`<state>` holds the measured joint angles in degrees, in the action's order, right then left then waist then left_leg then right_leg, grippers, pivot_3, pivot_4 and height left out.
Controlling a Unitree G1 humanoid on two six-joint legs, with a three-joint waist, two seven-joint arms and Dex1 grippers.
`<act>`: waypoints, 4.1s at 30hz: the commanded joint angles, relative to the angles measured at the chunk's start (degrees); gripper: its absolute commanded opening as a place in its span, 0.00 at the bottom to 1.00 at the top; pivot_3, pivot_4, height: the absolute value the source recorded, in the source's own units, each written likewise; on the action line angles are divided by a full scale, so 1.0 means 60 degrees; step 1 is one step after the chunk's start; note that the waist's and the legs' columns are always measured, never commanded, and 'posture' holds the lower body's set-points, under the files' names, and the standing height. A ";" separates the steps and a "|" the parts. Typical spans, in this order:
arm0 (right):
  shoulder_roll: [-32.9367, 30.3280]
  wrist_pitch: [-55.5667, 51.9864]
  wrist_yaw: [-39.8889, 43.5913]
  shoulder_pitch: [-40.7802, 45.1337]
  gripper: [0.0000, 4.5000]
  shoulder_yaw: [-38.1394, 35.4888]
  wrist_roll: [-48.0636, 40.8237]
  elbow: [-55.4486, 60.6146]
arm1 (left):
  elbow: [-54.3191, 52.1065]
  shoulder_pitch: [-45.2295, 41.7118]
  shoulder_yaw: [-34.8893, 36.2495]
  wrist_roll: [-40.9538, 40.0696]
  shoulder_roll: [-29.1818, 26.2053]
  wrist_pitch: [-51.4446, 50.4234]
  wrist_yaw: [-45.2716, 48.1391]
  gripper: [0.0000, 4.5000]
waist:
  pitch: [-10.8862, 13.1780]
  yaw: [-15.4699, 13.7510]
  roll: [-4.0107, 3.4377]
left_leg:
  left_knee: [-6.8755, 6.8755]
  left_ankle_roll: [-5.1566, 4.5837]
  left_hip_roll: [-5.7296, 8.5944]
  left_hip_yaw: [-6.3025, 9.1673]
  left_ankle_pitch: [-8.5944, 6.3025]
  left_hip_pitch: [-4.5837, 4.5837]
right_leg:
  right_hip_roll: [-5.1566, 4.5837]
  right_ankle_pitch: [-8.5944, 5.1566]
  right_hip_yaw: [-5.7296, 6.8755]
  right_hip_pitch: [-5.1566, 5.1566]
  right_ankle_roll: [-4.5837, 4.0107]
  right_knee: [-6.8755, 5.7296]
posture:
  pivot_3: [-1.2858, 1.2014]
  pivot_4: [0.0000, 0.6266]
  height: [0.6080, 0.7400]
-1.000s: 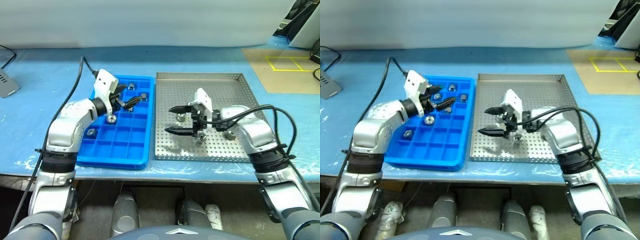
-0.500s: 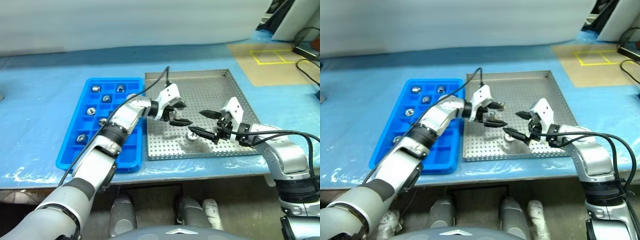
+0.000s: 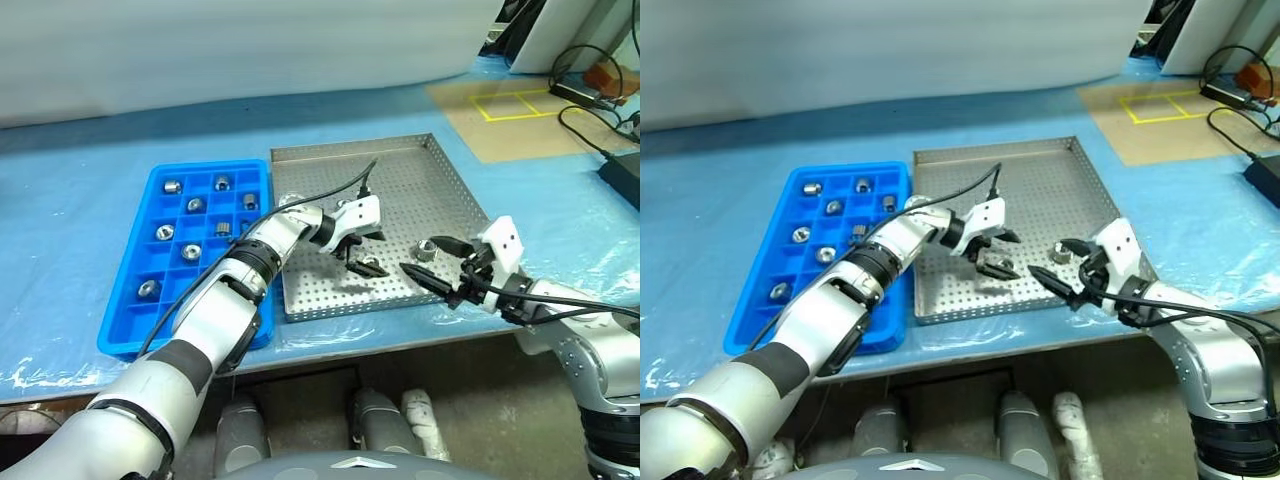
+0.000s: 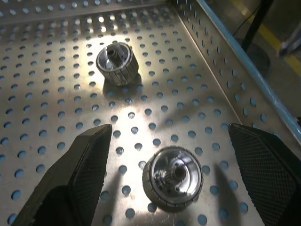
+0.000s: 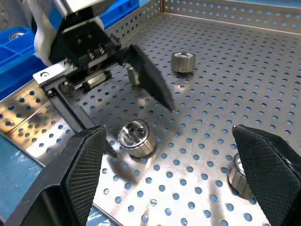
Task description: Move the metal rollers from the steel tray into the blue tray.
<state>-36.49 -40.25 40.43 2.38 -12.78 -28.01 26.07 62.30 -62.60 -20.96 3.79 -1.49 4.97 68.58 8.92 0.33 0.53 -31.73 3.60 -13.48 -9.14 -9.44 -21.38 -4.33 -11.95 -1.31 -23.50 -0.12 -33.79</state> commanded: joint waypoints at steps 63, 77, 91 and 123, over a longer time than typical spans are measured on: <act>0.1728 0.2465 0.4215 0.6101 1.00 0.4751 0.1097 -0.5463 | -1.3183 0.6907 0.5084 -0.3137 -0.4381 -0.7792 -0.3591 0.40 | 0.0017 -0.0851 0.0011 | 0.0092 0.0025 -0.0040 -0.0115 0.0004 -0.0076 | -0.0003 0.0000 0.0011 -0.0145 -0.0003 0.0005 | 0.61 0.24 1.00; 0.3004 0.4023 0.6112 0.7365 1.00 0.5394 0.2014 -0.7950 | -1.5635 1.1397 0.6777 -0.4142 -0.5569 -0.8228 -0.4277 0.40 | 0.0017 -0.1773 0.0014 | 0.0084 0.0032 -0.0063 0.0023 0.0005 -0.0136 | -0.0013 -0.0025 0.0221 -0.0130 -0.0045 -0.0002 | 0.68 0.24 1.00; 0.2872 0.3392 0.5972 0.7075 1.00 0.5155 0.2120 -0.7101 | -1.5621 1.1601 0.5743 -0.4576 -0.5802 -0.8115 -0.4387 0.40 | 0.0016 -0.2008 0.0013 | 0.0077 0.0076 -0.0063 0.0081 0.0038 -0.0127 | -0.0002 -0.0025 0.0220 -0.0122 -0.0046 -0.0035 | 0.66 0.24 1.00; 0.1755 0.3870 0.3969 0.6515 1.00 0.3393 0.2566 -0.8380 | -1.2771 0.6320 0.2670 -0.5553 -0.4163 -0.8051 -0.4168 0.74 | 0.0011 -0.1446 0.0015 | -0.0043 0.0106 -0.0055 0.0090 0.0062 -0.0123 | 0.0002 -0.0035 0.0211 -0.0123 -0.0064 -0.0179 | 0.57 0.24 1.00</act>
<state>-26.44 -17.42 64.84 41.86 8.50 -12.15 -26.09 -14.26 -23.60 -5.01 -29.97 -26.21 -44.87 42.91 8.99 -8.35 0.62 -31.97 4.24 -13.81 -8.61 -9.07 -22.12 -4.31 -12.16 -0.05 -24.24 -0.50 -34.86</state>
